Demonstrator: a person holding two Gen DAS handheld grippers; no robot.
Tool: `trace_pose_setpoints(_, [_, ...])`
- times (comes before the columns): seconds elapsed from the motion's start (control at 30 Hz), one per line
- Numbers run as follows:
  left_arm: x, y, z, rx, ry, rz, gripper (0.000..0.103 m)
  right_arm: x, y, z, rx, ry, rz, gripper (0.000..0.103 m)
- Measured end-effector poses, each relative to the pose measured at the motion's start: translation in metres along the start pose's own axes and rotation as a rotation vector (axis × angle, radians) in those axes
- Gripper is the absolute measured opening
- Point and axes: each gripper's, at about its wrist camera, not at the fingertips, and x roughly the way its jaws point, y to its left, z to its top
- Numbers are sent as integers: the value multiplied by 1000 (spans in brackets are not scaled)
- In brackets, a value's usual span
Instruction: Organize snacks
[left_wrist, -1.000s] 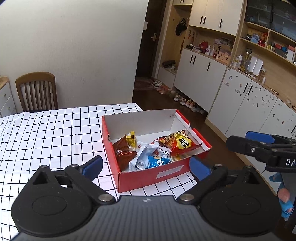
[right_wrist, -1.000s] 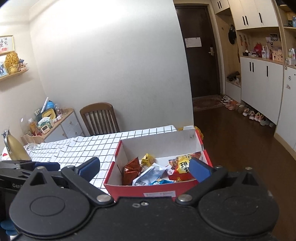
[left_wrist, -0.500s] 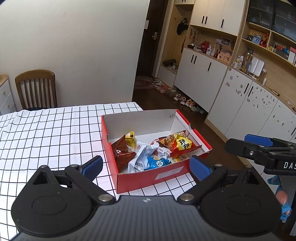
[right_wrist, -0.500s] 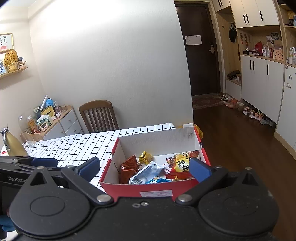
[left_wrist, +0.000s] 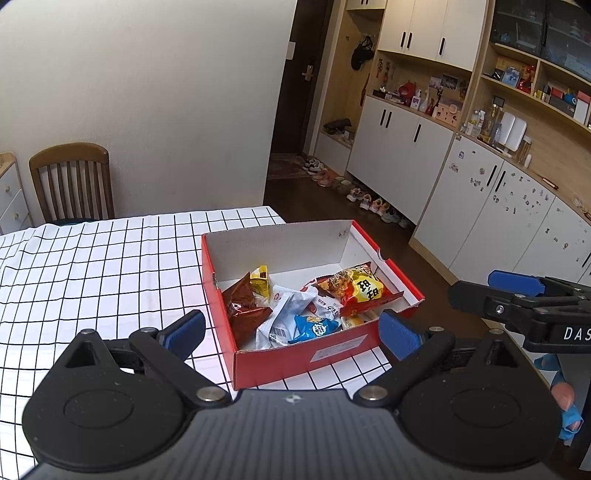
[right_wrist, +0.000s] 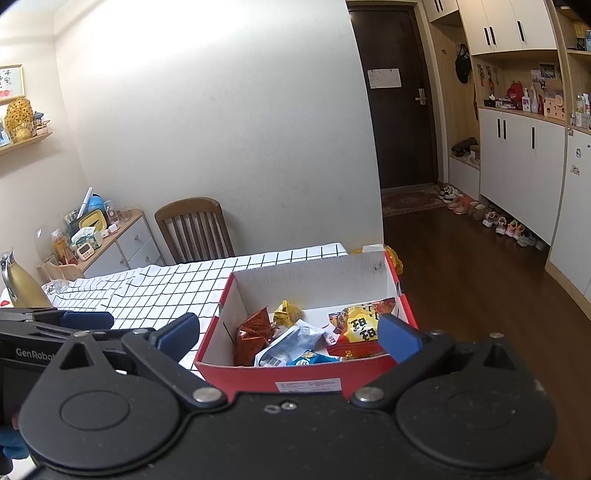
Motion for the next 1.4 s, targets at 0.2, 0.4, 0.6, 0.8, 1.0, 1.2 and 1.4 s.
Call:
trace_pose_setpoints(0.2, [1,0,1,1,0,0,101,0,-1,-1,2,3,-5,103])
trace_pose_setpoints(0.4, [1,1,2,-3,0,0,101,1,-2,-1,11,5,-9,103])
trace_pose_setpoints(0.6, [2,2,2,-12,3,-1,101,1,-2,-1,14,5,-9,103])
trace_pose_setpoints(0.8, [5,4,1,-34,23,-7,101,2,-2,-1,14,7,-9,103])
trace_pose_setpoints(1.0, [5,4,1,-40,21,-1,101,2,-2,-1,14,8,-13,103])
trace_pose_setpoints(1.2, [4,3,1,-45,13,-6,101,2,-2,-1,11,10,-9,103])
trace_pose_setpoints(1.4, [0,3,1,-46,-1,-15,101,2,-1,-1,5,9,-14,103])
